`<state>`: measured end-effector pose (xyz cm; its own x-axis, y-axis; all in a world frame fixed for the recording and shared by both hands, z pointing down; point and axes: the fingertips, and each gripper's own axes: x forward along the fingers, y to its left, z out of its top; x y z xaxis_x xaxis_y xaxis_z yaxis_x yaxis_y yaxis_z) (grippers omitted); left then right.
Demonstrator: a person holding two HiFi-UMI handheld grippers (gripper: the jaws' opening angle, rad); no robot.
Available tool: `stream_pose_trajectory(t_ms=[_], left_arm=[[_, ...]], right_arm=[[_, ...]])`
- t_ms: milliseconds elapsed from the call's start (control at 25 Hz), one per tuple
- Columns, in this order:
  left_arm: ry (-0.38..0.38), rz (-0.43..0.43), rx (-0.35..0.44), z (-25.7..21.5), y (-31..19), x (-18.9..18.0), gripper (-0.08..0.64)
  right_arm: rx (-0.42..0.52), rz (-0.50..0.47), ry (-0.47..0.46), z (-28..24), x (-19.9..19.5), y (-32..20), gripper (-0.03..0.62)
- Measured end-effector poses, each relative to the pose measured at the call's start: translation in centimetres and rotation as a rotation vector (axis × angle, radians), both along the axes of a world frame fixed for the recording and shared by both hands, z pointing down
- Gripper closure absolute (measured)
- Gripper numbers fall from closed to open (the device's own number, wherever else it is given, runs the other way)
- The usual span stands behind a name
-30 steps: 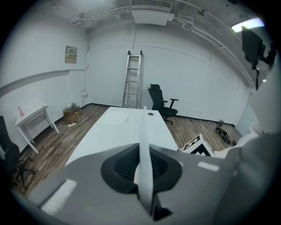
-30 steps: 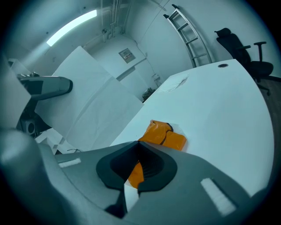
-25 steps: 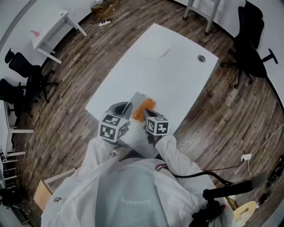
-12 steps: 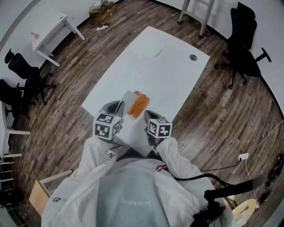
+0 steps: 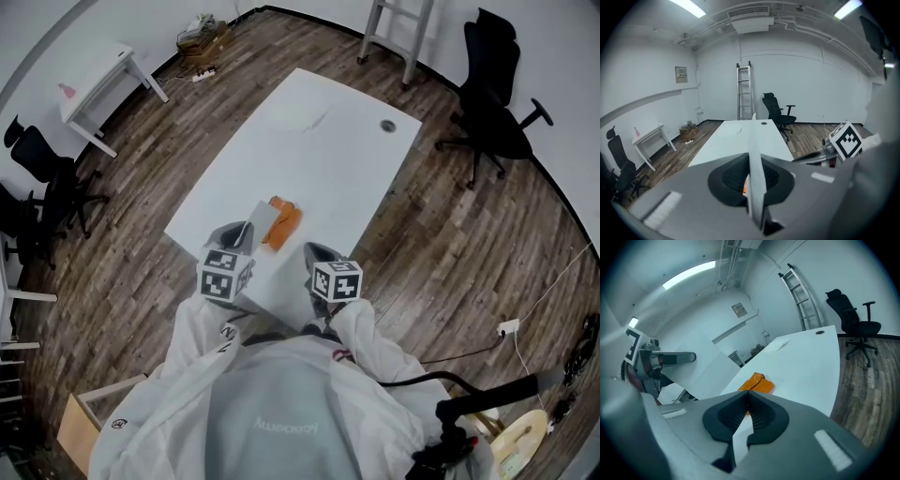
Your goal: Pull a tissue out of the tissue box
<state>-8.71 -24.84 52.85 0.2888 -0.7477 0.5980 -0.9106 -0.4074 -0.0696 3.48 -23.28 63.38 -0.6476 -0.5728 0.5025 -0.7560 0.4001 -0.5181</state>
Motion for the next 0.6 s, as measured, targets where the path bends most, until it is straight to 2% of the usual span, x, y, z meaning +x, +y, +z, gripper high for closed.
stream_pose_trajectory(t_ms=[280,600], left_arm=[[0.038,0.029,0.013,0.2,0.7,0.9,0.56],[0.07,0.05,0.043,0.1,3.8,-1.1,0.56]], right_arm=[[0.021,0.086,0.025,-0.9,3.4,1.2,0.591],[0.038,0.149,0.031,-2.0,2.9,5.0,0.591]])
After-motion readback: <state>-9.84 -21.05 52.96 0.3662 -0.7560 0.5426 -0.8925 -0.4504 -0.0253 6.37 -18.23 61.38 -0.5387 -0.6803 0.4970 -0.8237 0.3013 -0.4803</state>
